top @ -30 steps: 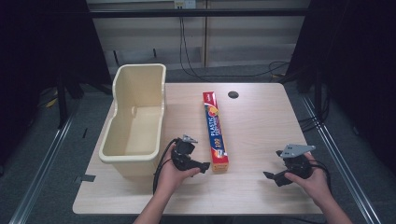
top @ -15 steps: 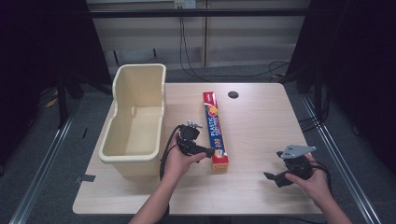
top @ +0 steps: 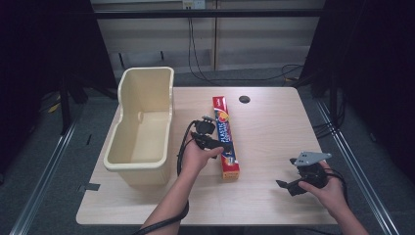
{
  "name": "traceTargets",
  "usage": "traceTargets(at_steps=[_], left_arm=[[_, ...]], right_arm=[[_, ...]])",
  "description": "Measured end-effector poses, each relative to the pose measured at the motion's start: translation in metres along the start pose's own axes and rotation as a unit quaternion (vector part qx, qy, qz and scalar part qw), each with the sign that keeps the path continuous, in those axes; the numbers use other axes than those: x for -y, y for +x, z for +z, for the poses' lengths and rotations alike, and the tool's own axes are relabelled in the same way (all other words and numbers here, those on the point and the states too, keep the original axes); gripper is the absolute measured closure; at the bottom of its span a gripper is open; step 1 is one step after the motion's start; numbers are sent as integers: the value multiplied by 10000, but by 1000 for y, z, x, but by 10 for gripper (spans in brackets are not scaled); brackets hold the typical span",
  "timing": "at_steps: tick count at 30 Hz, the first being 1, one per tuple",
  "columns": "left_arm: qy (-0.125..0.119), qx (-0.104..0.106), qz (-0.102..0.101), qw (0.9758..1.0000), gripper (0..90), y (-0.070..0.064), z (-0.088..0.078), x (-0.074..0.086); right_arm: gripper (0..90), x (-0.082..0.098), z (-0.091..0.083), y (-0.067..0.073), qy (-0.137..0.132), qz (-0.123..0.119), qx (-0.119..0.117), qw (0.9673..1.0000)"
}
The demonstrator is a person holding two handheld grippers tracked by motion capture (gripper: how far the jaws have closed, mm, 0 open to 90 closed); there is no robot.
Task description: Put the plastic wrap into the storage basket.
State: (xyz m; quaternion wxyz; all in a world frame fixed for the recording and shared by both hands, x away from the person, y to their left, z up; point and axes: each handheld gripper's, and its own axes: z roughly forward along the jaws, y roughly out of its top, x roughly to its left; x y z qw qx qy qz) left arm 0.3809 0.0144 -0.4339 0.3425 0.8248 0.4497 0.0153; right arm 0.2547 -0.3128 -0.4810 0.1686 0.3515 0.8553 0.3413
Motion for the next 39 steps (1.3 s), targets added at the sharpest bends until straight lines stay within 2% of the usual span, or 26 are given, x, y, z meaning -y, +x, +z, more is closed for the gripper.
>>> traceTargets(at_steps=[2,4,6,7,8,9,14,16,21,25,29,33,36,39], left_arm=[[25,-3,1,10000,8,1,2,-3],[0,-6,-150,9999,3,2,6,-8],[10,44,-171,9998,3,2,7,-10],[-24,29,-257,9997,3,2,9,-12],[11,-36,-226,9997,5,3,10,-14],[-4,-19,-292,9996,11,2,11,-15],[7,-98,-318,9994,23,2,17,-19],[48,-121,-263,9996,26,3,20,-21],[73,-224,-318,9992,35,3,27,-26],[-2,-266,-370,9990,42,3,32,-31],[77,-294,-419,9987,45,3,38,-35],[104,-357,-412,9985,46,4,42,-36],[54,-445,-520,9976,51,5,47,-36],[104,-485,-544,9973,56,7,49,-35]], right_arm=[[41,-1,1,0,-5,-47,7,10000],[40,-2,0,0,-25,-12,-6,10000],[40,-2,1,0,-37,-59,0,10000],[40,-3,1,0,-19,-72,1,10000],[41,-3,1,1,-18,-67,-3,10000],[41,-3,2,1,-29,-88,-42,9999],[40,-4,3,-1,-24,-103,-29,9999],[40,-4,2,-2,-32,-108,3,9999],[41,-4,2,-2,-61,-84,4,9999],[40,-6,2,-3,-76,-80,13,9999],[42,-7,3,-4,-92,-109,2,9999],[41,-9,4,-4,-100,-92,-4,9999],[42,-9,5,-4,-87,-105,-5,9999],[41,-10,6,-4,-101,-126,-3,9999]])
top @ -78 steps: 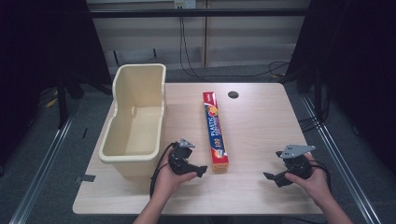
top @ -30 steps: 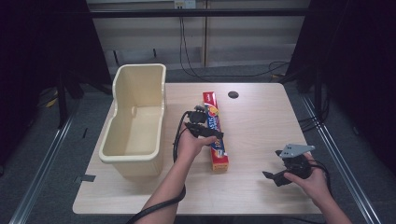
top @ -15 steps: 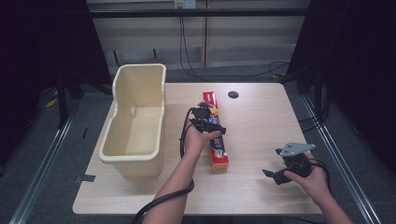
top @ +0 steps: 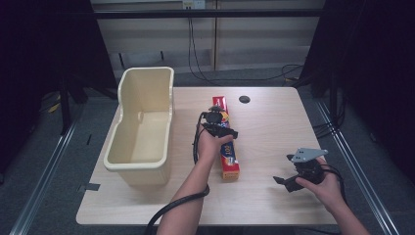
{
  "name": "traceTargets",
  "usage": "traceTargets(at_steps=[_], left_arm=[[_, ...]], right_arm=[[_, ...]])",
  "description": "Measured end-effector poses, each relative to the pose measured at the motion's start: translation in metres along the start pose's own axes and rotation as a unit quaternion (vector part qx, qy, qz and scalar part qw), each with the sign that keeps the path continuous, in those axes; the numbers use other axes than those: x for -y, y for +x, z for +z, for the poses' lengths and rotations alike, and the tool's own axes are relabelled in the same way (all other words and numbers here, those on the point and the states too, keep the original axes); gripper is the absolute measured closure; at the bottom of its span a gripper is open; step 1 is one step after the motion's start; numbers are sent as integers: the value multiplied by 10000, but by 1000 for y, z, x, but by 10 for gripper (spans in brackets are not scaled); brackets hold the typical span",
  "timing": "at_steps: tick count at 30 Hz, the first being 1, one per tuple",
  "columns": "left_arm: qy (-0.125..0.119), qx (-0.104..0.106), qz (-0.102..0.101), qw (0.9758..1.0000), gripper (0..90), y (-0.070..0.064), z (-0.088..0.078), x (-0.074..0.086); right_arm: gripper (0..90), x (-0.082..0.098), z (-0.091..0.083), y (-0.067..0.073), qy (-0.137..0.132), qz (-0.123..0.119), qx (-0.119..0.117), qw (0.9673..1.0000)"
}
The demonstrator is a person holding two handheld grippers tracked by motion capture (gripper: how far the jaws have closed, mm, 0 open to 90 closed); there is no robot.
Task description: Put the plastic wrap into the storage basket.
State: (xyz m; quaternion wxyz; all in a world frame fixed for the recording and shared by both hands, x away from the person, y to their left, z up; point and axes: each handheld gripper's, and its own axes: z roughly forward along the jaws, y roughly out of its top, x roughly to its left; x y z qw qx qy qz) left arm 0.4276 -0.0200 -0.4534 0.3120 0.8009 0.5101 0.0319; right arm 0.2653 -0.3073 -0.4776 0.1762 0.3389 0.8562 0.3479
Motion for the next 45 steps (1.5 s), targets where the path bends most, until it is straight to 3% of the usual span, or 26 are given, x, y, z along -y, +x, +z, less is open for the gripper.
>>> traceTargets(at_steps=[5,12,18,20,30,34,36,39,42,45], left_arm=[[64,-54,-78,9999,78,0,6,-2],[74,-137,-15,9999,144,-1,10,-4],[202,-183,-152,9995,172,-2,14,-5],[21,-163,-34,9999,183,-2,16,-4],[136,-72,-367,9992,222,0,17,-6],[307,-109,-459,9984,241,0,16,-8],[417,-129,-696,9966,274,-2,15,-10],[623,-241,-675,9955,306,-1,10,-12],[696,-267,-755,9944,334,-1,7,-12],[762,-337,-686,9942,372,1,4,-12]], right_arm=[[41,-1,0,0,-19,-26,-13,10000],[41,0,0,0,-20,-19,-15,10000],[41,0,0,-1,-28,16,-19,10000],[41,0,0,-1,-25,15,-24,10000],[41,-1,0,-2,-24,20,-13,10000],[42,-1,-1,-2,-23,27,-8,10000],[41,-1,-1,-2,-21,22,-5,10000],[42,-1,-1,-2,-21,13,-7,10000],[42,-1,-1,-2,-24,11,-7,10000],[42,-2,-1,-2,-39,21,8,10000]])
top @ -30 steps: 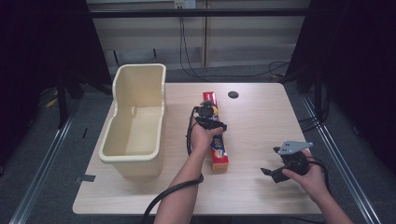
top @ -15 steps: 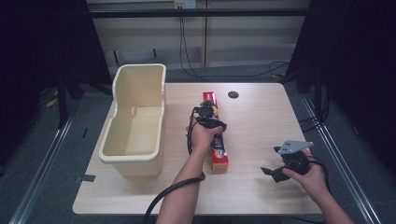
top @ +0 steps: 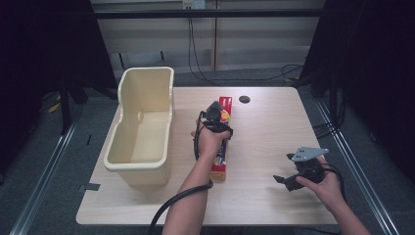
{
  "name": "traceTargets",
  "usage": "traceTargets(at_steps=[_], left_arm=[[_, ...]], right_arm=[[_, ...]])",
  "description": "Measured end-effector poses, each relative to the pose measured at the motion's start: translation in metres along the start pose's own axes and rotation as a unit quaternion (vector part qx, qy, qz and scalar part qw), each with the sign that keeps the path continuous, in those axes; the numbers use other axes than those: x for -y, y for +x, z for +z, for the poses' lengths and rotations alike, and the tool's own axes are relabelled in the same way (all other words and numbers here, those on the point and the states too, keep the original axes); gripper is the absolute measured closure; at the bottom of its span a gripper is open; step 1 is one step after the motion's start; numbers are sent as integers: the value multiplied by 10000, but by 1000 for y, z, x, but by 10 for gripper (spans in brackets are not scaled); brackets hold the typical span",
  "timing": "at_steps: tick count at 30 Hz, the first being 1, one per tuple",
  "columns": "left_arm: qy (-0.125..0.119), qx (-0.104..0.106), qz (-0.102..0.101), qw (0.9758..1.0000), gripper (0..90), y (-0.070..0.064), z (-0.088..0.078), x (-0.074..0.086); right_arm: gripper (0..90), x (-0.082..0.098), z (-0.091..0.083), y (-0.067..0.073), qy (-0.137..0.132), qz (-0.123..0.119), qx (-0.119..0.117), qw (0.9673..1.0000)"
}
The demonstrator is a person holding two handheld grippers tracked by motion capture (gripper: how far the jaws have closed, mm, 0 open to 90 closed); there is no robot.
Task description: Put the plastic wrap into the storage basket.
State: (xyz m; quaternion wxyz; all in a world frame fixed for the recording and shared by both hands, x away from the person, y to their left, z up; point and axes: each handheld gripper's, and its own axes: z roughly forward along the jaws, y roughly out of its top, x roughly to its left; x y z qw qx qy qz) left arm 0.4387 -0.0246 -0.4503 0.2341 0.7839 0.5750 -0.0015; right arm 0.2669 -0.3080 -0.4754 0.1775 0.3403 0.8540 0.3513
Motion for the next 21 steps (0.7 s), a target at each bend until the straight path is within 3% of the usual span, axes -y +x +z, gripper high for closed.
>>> traceTargets(at_steps=[6,15,18,21], left_arm=[[41,-184,99,9998,357,-5,1,-2],[-42,-223,146,9996,333,-5,11,-9],[39,-302,228,9993,331,-6,16,-12],[213,-417,115,9988,368,-8,14,-15]], right_arm=[[42,-1,0,0,-16,-3,1,10000],[42,-1,2,-1,-1,-4,-9,10000],[42,-1,1,-1,-17,-21,-14,10000],[42,-1,1,-2,-19,-30,-9,10000]])
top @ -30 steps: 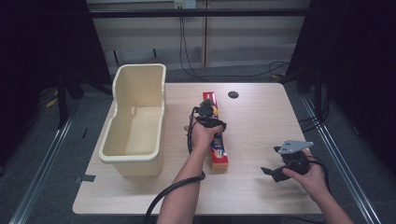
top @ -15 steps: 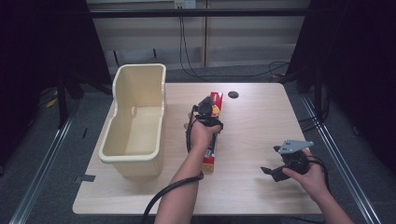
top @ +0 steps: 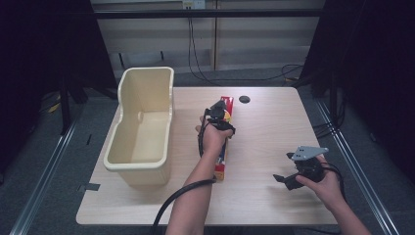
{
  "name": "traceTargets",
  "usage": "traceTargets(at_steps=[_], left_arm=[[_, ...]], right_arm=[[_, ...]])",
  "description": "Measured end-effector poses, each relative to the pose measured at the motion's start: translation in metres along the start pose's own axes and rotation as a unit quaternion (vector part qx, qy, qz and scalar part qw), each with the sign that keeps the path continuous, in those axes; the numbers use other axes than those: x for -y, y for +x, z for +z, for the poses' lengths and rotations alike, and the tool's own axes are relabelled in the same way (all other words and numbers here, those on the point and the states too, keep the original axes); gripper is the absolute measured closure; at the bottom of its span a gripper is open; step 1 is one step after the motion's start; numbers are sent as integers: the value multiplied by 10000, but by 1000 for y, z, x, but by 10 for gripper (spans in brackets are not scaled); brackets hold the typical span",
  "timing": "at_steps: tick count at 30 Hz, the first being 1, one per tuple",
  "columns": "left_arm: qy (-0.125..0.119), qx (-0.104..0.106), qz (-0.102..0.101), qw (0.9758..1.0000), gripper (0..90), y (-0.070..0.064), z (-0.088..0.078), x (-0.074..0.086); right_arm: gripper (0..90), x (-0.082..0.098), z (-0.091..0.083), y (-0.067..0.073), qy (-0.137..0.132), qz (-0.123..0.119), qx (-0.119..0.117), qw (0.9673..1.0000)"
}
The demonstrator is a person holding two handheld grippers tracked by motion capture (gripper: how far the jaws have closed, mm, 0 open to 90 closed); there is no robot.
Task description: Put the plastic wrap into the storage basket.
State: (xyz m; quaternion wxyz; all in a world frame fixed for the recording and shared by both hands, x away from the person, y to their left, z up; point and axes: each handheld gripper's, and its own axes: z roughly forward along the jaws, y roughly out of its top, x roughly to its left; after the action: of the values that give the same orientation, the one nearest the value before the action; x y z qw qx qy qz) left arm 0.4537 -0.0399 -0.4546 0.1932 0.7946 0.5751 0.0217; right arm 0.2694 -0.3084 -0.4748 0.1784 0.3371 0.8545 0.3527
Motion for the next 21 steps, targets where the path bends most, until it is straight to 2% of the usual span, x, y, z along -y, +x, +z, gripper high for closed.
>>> traceTargets(at_steps=[1,3,6,11,14,18,21], left_arm=[[135,-133,7,9998,387,-1,-3,-2],[189,-145,47,9997,409,-2,-3,-2],[329,24,-64,9994,415,2,-10,-2],[559,-26,37,9984,419,2,-28,-4],[585,20,59,9983,420,4,-41,-5],[613,130,-7,9980,418,4,-58,-5],[628,124,42,9979,418,5,-71,-7]], right_arm=[[42,0,0,0,1,7,-2,10000],[42,0,0,0,-5,1,-21,10000],[42,0,0,0,-22,-26,-37,10000],[42,0,1,0,-26,3,-34,10000],[42,-1,0,1,-43,-16,-31,10000],[42,-1,1,1,-37,-40,3,10000],[41,-1,1,1,-36,-20,-6,10000]])
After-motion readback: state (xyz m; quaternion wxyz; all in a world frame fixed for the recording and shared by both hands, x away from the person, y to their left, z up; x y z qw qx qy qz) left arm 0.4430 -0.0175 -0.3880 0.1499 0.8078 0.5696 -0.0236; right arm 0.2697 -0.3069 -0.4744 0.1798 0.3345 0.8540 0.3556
